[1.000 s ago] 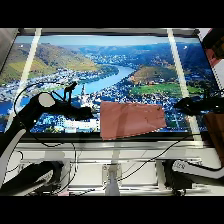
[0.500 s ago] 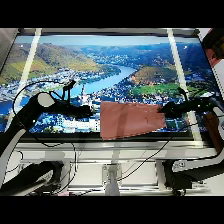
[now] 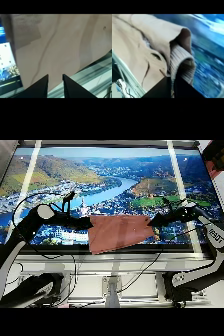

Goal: Fold the clothes and pants, and hang the long-sleeved shirts on hangers.

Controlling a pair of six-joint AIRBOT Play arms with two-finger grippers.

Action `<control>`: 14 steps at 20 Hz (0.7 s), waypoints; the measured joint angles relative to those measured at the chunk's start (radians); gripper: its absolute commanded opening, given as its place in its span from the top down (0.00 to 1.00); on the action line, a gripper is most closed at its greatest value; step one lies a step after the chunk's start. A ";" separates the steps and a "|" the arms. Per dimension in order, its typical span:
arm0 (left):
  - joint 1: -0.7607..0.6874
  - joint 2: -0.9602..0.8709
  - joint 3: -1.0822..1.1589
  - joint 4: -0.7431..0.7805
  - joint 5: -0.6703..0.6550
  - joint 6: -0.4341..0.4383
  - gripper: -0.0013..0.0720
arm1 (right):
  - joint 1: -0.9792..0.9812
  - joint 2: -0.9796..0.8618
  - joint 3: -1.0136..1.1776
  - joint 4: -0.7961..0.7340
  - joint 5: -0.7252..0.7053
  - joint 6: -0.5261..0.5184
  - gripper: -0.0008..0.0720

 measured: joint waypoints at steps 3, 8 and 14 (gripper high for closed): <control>0.000 0.001 0.000 0.000 0.019 0.001 0.71 | 0.012 0.026 0.001 0.160 0.025 -0.060 0.96; 0.001 0.026 0.001 0.000 0.090 0.028 0.71 | -0.037 0.172 0.000 0.322 0.033 -0.098 0.96; 0.001 0.137 0.002 0.000 0.125 0.077 0.71 | -0.234 0.385 0.000 0.122 0.011 0.054 0.89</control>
